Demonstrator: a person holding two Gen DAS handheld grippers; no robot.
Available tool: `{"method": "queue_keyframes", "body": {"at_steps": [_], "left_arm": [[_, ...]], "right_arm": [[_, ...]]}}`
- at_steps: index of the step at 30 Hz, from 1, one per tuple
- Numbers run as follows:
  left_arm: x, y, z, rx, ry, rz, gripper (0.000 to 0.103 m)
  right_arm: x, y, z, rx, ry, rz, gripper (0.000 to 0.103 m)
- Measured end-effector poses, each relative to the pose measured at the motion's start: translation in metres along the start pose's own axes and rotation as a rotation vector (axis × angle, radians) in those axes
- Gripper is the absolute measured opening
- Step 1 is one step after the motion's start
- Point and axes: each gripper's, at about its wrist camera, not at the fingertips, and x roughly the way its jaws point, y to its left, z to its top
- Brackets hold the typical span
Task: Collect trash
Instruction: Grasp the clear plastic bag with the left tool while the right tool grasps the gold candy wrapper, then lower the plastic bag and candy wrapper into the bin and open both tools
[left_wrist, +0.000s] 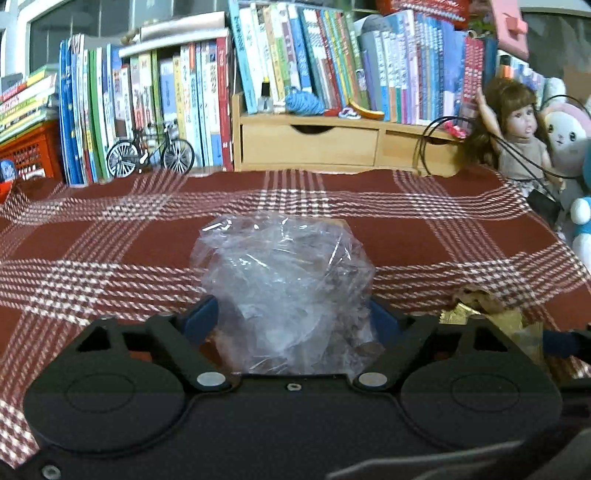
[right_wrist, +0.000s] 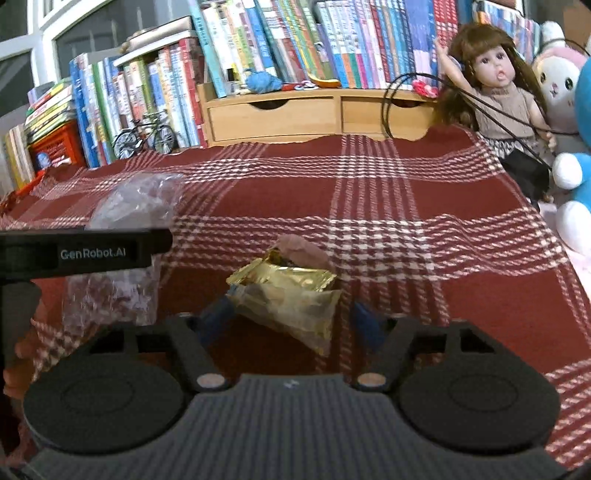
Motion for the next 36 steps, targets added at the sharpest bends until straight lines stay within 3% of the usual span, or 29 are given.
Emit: {"method": "queue_keyframes", "body": {"at_steps": [7,12,21,36], "left_arm": [[-0.045,0.002,-0.010,0.033,-0.098,0.003,0.071],[-0.083,0.006,-0.021,0.053,-0.144,-0.020,0.070],[-0.156,0.019,-0.053,0.068,-0.210,-0.042,0.070],[-0.252,0.027,-0.112,0.111,-0.225,-0.107,0.070]], "right_arm": [[-0.021,0.003,-0.009,-0.006,-0.030,0.035,0.031],[-0.041,0.010,-0.018,-0.035,-0.052,0.051,0.021],[-0.083,0.018,-0.036,-0.045,-0.090,0.103,0.018],[-0.138,0.029,-0.071,-0.028,-0.118,0.184,0.017]]}}
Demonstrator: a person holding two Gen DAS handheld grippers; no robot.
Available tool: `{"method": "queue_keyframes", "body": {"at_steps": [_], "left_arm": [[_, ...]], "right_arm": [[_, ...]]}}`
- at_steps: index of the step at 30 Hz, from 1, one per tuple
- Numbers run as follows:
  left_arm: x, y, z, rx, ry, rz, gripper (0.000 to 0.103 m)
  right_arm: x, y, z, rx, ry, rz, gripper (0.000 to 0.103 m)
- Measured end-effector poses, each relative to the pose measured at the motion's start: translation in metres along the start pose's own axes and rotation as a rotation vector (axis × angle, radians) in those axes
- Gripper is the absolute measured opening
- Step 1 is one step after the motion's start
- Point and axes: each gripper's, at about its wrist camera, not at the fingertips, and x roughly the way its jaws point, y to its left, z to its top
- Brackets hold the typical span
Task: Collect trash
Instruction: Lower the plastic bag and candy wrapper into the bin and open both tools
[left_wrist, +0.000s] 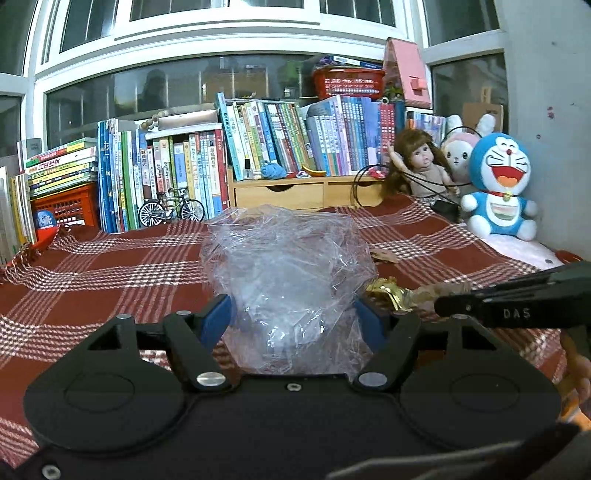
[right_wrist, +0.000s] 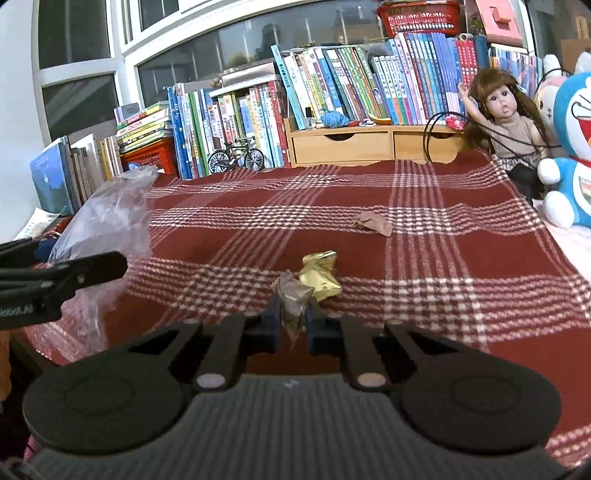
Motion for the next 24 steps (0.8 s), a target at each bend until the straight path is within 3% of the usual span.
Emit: {"method": "queue_keyframes", "body": {"at_steps": [9,16,24], "left_arm": [[-0.036,-0.006,-0.016,0.038,0.043,-0.054,0.070],[-0.067,-0.010,-0.053,0.035,0.222,-0.143,0.070],[-0.081,-0.022,-0.112,0.107,0.424,-0.193,0.069]], "right_arm": [[-0.022,0.005,-0.012,0.005,0.006,0.036,0.017],[-0.042,0.022,-0.044,-0.028,0.076,0.129,0.017],[-0.043,0.056,-0.104,-0.169,0.248,0.205,0.017]]}}
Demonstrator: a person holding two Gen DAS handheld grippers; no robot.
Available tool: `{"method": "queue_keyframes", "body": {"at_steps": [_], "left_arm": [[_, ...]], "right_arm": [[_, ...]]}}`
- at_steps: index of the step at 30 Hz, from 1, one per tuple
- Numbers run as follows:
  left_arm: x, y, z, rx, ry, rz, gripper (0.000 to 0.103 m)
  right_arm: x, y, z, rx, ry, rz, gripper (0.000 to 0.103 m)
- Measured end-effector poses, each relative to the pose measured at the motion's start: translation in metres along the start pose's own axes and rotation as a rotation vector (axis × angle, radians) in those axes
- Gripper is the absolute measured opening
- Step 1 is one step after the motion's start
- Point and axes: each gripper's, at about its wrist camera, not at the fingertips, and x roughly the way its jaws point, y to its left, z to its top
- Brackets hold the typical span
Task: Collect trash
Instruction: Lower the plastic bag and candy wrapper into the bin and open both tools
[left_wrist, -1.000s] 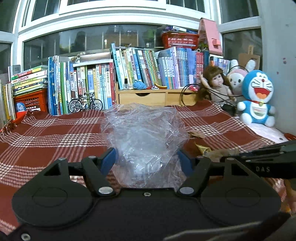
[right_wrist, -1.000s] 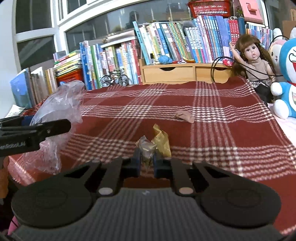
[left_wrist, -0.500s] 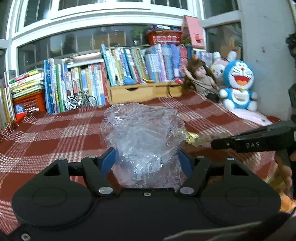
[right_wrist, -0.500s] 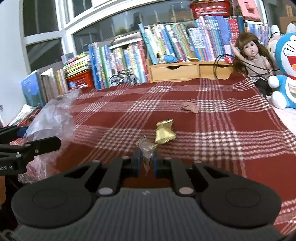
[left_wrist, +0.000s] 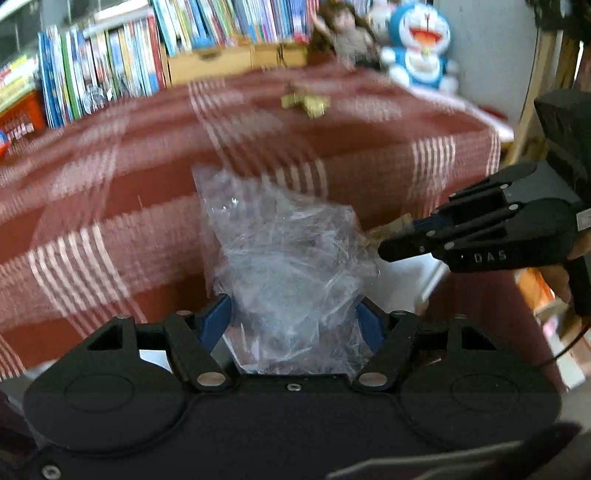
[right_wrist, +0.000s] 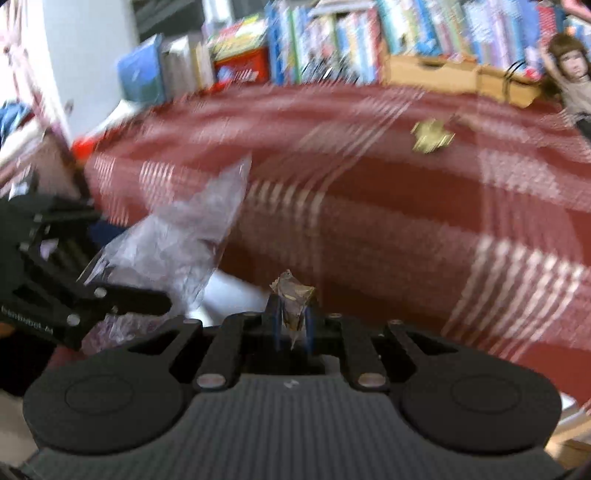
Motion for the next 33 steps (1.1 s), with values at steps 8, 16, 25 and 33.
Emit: {"method": "queue_keyframes", "body": {"at_steps": [8,16,25,33], "left_arm": [[0.040,-0.004,-0.034,-0.019,0.169,-0.055,0.069],[0.105,-0.011,-0.063,-0.020,0.315,-0.029,0.069],[0.142,-0.001,-0.068,-0.051,0.391,0.013,0.070],[0.153,-0.003,-0.064,-0.039,0.416,0.018,0.076]], "right_arm": [[0.040,0.014,-0.037,-0.011,0.161,0.026,0.018],[0.076,0.013,-0.060,0.075,0.239,0.019,0.018],[0.111,0.002,-0.077,0.123,0.307,-0.010,0.019],[0.126,-0.004,-0.080,0.148,0.333,-0.013,0.025]]}}
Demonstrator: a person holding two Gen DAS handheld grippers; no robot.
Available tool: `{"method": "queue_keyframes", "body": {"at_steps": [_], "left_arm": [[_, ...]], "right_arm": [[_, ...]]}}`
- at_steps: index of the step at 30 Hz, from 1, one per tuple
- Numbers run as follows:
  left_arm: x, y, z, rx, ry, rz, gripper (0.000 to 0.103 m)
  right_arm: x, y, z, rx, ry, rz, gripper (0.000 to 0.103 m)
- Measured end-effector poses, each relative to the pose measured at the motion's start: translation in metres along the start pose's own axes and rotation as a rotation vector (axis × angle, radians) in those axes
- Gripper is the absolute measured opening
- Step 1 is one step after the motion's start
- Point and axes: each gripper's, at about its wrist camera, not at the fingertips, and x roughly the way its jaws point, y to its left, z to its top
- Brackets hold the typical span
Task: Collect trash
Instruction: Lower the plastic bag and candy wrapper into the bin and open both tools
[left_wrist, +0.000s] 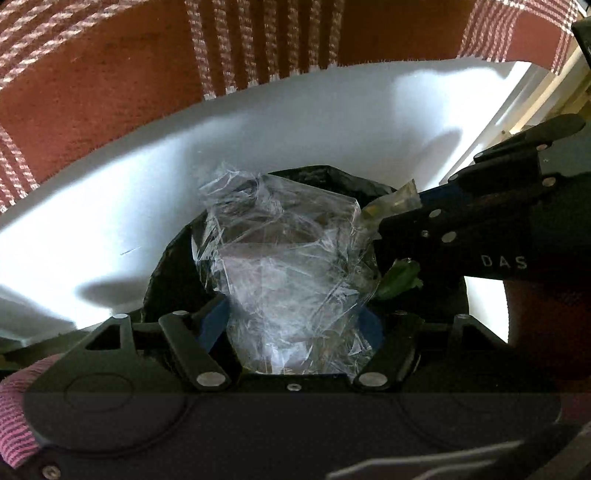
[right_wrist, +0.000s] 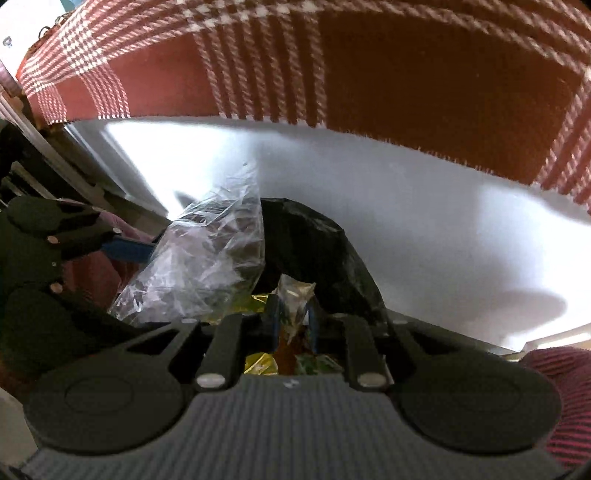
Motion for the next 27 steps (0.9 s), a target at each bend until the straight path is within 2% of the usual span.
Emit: {"method": "queue_keyframes", "body": {"at_steps": [3,4,7,12,20,27], "left_arm": [[0.000,0.000,0.000,-0.002,0.002,0.015,0.082],[0.001,0.001,-0.002,-0.002,0.003,0.021,0.083],[0.002,0.000,-0.005,0.002,0.004,0.031,0.086],[0.001,-0.001,-0.004,0.006,-0.001,0.037,0.090],[-0.009,-0.004,-0.002,0.007,-0.026,0.042,0.090],[-0.036,-0.007,0.007,0.019,-0.074,0.034,0.090]], "right_arm": [[0.000,0.001,0.002,0.004,-0.002,0.002,0.028],[-0.001,0.002,0.001,0.006,-0.004,0.000,0.041],[-0.004,-0.001,0.001,0.013,-0.011,0.005,0.050],[-0.005,-0.002,0.001,-0.001,-0.016,-0.002,0.055],[-0.016,-0.002,0.003,-0.007,-0.039,-0.008,0.058],[-0.043,-0.002,0.011,-0.014,-0.096,-0.004,0.059]]}}
